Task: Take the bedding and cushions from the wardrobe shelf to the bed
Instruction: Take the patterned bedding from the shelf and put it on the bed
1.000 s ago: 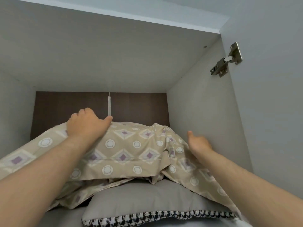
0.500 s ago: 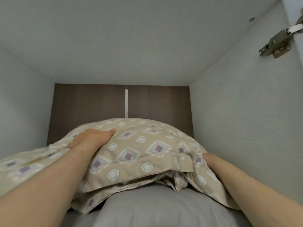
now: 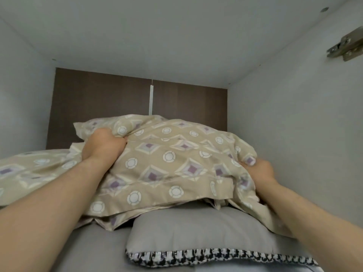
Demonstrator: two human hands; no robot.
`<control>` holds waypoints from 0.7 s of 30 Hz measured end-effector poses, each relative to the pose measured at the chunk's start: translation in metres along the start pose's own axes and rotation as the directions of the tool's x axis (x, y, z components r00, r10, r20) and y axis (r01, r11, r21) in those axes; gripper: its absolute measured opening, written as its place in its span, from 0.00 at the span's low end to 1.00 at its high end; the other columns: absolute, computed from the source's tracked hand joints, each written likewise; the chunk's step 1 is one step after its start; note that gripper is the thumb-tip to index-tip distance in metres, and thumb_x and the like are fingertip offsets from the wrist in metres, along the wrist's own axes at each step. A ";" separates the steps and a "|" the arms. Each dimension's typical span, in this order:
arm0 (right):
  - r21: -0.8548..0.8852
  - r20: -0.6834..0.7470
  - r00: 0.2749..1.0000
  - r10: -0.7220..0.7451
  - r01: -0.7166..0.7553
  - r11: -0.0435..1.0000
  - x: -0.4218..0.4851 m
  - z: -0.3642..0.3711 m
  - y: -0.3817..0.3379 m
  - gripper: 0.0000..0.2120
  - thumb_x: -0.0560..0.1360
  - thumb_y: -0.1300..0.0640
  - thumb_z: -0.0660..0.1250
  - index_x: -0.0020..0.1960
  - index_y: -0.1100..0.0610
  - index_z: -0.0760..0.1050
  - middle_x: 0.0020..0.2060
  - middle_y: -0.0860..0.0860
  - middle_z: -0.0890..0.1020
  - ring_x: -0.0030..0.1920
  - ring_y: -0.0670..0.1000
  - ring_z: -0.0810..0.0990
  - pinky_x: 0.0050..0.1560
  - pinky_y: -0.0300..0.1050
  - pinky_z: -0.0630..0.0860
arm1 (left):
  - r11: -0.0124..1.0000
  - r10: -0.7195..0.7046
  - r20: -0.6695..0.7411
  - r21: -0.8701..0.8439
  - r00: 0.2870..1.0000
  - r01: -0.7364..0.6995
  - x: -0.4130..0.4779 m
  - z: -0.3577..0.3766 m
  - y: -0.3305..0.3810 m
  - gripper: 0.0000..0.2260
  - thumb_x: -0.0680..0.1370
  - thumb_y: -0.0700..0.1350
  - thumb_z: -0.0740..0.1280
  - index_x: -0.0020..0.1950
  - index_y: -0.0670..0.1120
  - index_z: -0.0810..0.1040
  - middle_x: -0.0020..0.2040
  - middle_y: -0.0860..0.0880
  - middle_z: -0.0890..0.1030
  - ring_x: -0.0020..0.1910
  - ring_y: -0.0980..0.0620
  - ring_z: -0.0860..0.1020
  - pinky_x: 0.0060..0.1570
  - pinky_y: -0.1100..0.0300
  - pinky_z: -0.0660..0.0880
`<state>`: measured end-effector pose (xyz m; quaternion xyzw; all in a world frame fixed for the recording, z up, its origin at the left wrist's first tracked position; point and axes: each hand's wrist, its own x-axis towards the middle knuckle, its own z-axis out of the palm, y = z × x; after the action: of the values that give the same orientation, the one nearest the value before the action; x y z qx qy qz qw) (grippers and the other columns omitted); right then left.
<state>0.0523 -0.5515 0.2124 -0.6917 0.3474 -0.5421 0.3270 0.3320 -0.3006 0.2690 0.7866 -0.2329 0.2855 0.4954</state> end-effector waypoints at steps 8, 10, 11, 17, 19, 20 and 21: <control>0.029 -0.083 0.981 -0.176 0.179 0.983 -0.030 -0.057 -0.052 0.11 0.67 0.47 0.73 0.43 0.54 0.79 0.40 0.53 0.84 0.43 0.56 0.82 0.49 0.57 0.79 | 0.980 0.098 -0.231 -0.146 0.968 -0.134 -0.017 -0.054 0.008 0.13 0.70 0.55 0.67 0.32 0.48 0.70 0.30 0.53 0.69 0.28 0.53 0.64 0.27 0.57 0.59; 0.019 -0.095 0.976 -0.194 0.197 0.980 -0.042 -0.071 -0.060 0.10 0.68 0.47 0.73 0.43 0.53 0.79 0.40 0.52 0.83 0.43 0.56 0.82 0.49 0.56 0.79 | 0.975 0.118 -0.240 -0.155 0.964 -0.158 -0.029 -0.073 0.010 0.14 0.71 0.54 0.67 0.32 0.48 0.70 0.30 0.53 0.68 0.28 0.53 0.64 0.29 0.56 0.60; 0.006 -0.093 0.974 -0.205 0.206 0.978 -0.048 -0.077 -0.063 0.11 0.68 0.47 0.73 0.44 0.53 0.79 0.40 0.52 0.83 0.43 0.55 0.82 0.48 0.56 0.79 | 0.973 0.118 -0.241 -0.168 0.963 -0.161 -0.034 -0.082 0.011 0.14 0.71 0.54 0.67 0.32 0.48 0.70 0.30 0.52 0.69 0.28 0.53 0.65 0.30 0.55 0.61; -0.032 -0.087 0.957 -0.278 0.276 0.961 -0.093 -0.116 -0.066 0.12 0.68 0.44 0.71 0.41 0.52 0.77 0.36 0.49 0.82 0.39 0.52 0.81 0.41 0.50 0.79 | 0.946 0.067 -0.234 -0.294 0.970 -0.137 -0.086 -0.137 0.005 0.16 0.67 0.60 0.67 0.34 0.47 0.77 0.34 0.51 0.77 0.33 0.48 0.74 0.38 0.49 0.74; -0.036 -0.087 0.953 -0.290 0.288 0.957 -0.110 -0.132 -0.064 0.12 0.68 0.43 0.71 0.41 0.52 0.77 0.36 0.48 0.82 0.38 0.51 0.80 0.38 0.47 0.76 | 0.936 0.050 -0.232 -0.328 0.971 -0.127 -0.106 -0.156 0.004 0.16 0.65 0.60 0.68 0.35 0.47 0.77 0.35 0.49 0.79 0.36 0.44 0.76 0.42 0.46 0.76; -0.043 -0.092 0.950 -0.298 0.296 0.954 -0.120 -0.141 -0.062 0.13 0.68 0.43 0.71 0.41 0.52 0.76 0.36 0.48 0.81 0.38 0.51 0.79 0.36 0.45 0.74 | 0.928 0.038 -0.231 -0.352 0.972 -0.120 -0.117 -0.166 0.005 0.16 0.65 0.59 0.69 0.35 0.47 0.78 0.36 0.48 0.80 0.37 0.43 0.77 0.43 0.46 0.76; -0.063 -0.096 0.948 -0.305 0.300 0.952 -0.129 -0.149 -0.059 0.13 0.68 0.43 0.70 0.41 0.52 0.75 0.35 0.47 0.80 0.38 0.51 0.79 0.35 0.44 0.72 | 0.914 0.020 -0.225 -0.390 0.974 -0.109 -0.128 -0.174 0.006 0.15 0.64 0.58 0.70 0.37 0.46 0.79 0.37 0.48 0.81 0.39 0.44 0.78 0.44 0.47 0.77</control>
<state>-0.1083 -0.4227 0.2234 -0.7152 0.2667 -0.6127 0.2048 0.1974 -0.1337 0.2460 0.6249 -0.2567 0.3321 0.6583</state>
